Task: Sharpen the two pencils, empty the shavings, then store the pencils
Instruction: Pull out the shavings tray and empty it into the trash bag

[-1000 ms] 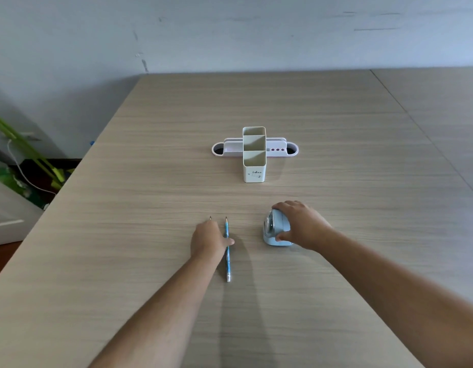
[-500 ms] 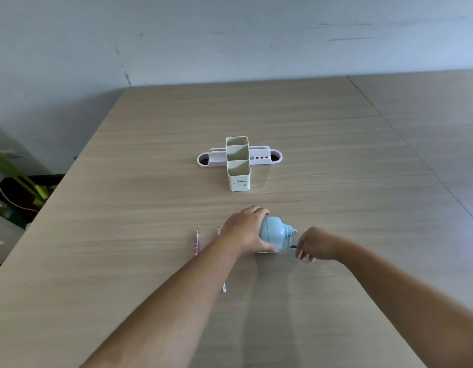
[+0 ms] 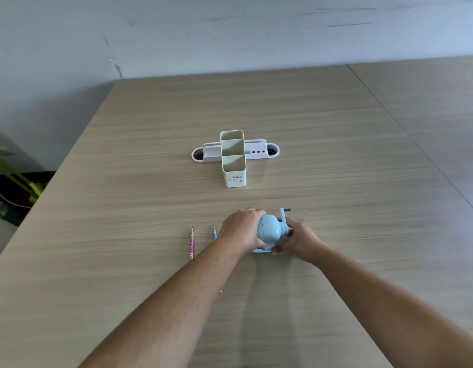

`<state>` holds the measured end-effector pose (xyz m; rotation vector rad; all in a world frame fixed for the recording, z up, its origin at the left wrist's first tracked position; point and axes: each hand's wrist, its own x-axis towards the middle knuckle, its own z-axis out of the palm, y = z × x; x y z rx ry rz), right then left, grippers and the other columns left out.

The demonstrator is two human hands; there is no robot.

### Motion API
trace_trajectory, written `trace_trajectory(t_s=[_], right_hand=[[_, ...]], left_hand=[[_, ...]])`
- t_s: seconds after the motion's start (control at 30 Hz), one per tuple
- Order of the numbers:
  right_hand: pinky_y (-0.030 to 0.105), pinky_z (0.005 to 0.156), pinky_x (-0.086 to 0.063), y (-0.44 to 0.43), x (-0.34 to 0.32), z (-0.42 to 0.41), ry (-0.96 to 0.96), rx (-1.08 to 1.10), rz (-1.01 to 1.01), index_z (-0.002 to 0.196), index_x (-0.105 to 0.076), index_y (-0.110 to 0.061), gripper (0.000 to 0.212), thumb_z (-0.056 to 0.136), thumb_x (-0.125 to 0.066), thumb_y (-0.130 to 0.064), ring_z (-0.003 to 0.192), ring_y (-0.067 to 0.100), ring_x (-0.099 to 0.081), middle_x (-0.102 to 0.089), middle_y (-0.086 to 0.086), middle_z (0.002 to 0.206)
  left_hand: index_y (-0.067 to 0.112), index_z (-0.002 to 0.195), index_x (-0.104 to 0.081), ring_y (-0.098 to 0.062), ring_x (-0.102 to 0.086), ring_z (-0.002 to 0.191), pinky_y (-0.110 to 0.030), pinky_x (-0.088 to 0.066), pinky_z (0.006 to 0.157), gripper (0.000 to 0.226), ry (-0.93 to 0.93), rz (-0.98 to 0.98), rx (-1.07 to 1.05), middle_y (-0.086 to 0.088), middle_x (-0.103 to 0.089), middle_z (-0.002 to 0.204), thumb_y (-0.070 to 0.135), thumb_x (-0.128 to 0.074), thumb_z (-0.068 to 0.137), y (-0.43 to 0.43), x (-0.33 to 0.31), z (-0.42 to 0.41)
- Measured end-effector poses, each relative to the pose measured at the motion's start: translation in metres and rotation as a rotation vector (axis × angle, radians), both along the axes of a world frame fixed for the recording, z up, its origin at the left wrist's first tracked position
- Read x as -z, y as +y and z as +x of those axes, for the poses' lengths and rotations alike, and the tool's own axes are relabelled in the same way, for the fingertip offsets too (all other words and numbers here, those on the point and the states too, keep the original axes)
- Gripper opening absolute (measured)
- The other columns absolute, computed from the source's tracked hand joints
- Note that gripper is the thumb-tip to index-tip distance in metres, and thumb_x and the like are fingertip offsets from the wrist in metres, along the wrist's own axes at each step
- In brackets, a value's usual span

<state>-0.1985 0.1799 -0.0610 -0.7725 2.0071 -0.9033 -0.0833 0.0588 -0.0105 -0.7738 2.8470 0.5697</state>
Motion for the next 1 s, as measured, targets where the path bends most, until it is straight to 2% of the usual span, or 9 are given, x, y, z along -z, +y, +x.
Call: trace_trajectory(t_s=[0.1,0.17,0.23,0.37,0.47,0.53,0.73,0.87,1.0], right_hand=[[0.034,0.082,-0.051,-0.001,0.002,-0.001,0.026,-0.002,0.01,0.089,-0.059,-0.038,0.057,0.051,-0.085,-0.005,0.081,0.019,-0.065,-0.069,-0.005,0.078],[0.034,0.08,-0.051,-0.001,0.001,-0.003,0.065,-0.013,0.021,0.087,-0.06,-0.037,0.054,0.051,-0.085,-0.006,0.084,0.02,-0.065,-0.068,-0.006,0.08],[0.031,0.077,-0.048,-0.002,-0.001,-0.004,0.098,-0.021,0.028,0.094,-0.062,-0.033,0.055,0.051,-0.084,-0.007,0.084,0.018,-0.064,-0.067,-0.008,0.081],[0.021,0.068,-0.041,0.006,-0.002,-0.011,0.153,-0.05,0.024,0.105,-0.063,-0.032,0.058,0.055,-0.083,-0.011,0.076,0.004,-0.054,-0.065,-0.014,0.088],[0.018,0.066,-0.037,0.027,-0.002,-0.028,0.204,-0.024,0.031,0.115,-0.06,-0.028,0.064,0.058,-0.082,-0.01,0.071,0.005,-0.046,-0.067,-0.012,0.11],[0.019,0.062,-0.036,0.047,-0.004,-0.04,0.232,0.014,0.042,0.117,-0.059,-0.027,0.066,0.059,-0.082,-0.008,0.066,0.005,-0.04,-0.067,-0.01,0.112],[0.022,0.069,-0.04,0.084,-0.024,-0.056,0.267,0.081,0.007,0.12,-0.056,-0.029,0.067,0.062,-0.083,-0.012,0.083,0.015,-0.045,-0.064,-0.011,0.112],[0.024,0.068,-0.041,0.07,-0.056,-0.06,0.312,0.067,-0.109,0.117,-0.056,-0.033,0.065,0.062,-0.083,-0.012,0.085,0.015,-0.046,-0.063,-0.011,0.112],[0.025,0.071,-0.042,0.018,-0.087,-0.039,0.335,-0.147,-0.218,0.115,-0.055,-0.037,0.065,0.061,-0.082,-0.012,0.082,0.014,-0.045,-0.063,-0.013,0.112]], left_hand=[[0.022,0.125,-0.055,-0.025,-0.056,0.114,-0.034,-0.045,0.087,0.066,-0.002,0.003,0.001,-0.001,-0.062,0.121,0.03,-0.084,0.066,0.001,-0.001,0.0],[0.022,0.126,-0.055,-0.025,-0.056,0.114,-0.034,-0.045,0.087,0.067,-0.004,0.005,-0.001,-0.001,-0.062,0.121,0.03,-0.084,0.066,0.001,-0.001,0.0],[0.022,0.127,-0.054,-0.024,-0.056,0.115,-0.034,-0.046,0.087,0.068,-0.015,0.008,-0.004,0.0,-0.062,0.122,0.03,-0.084,0.066,0.0,-0.001,-0.001],[0.022,0.128,-0.054,-0.023,-0.055,0.116,-0.036,-0.048,0.09,0.07,-0.023,0.018,-0.005,0.0,-0.062,0.124,0.03,-0.085,0.066,0.0,-0.002,0.0],[0.022,0.127,-0.055,-0.023,-0.056,0.115,-0.036,-0.047,0.09,0.069,-0.022,0.024,-0.002,0.0,-0.063,0.123,0.029,-0.085,0.065,0.0,-0.002,0.001],[0.022,0.128,-0.055,-0.023,-0.055,0.115,-0.035,-0.047,0.09,0.069,-0.017,0.027,-0.011,0.0,-0.063,0.123,0.028,-0.085,0.066,0.001,-0.002,0.002],[0.029,0.134,-0.047,-0.019,-0.051,0.122,-0.033,-0.045,0.093,0.078,0.016,0.061,-0.038,0.007,-0.055,0.135,0.026,-0.084,0.066,0.006,-0.002,0.005],[0.034,0.144,-0.029,-0.017,-0.046,0.13,-0.035,-0.04,0.105,0.105,0.133,0.088,-0.067,0.006,-0.044,0.144,0.035,-0.088,0.057,0.02,-0.009,0.015],[0.029,0.146,-0.029,-0.012,-0.04,0.136,-0.034,-0.036,0.111,0.108,0.37,0.265,-0.284,0.006,-0.04,0.148,0.026,-0.09,0.056,0.018,-0.026,0.036]])
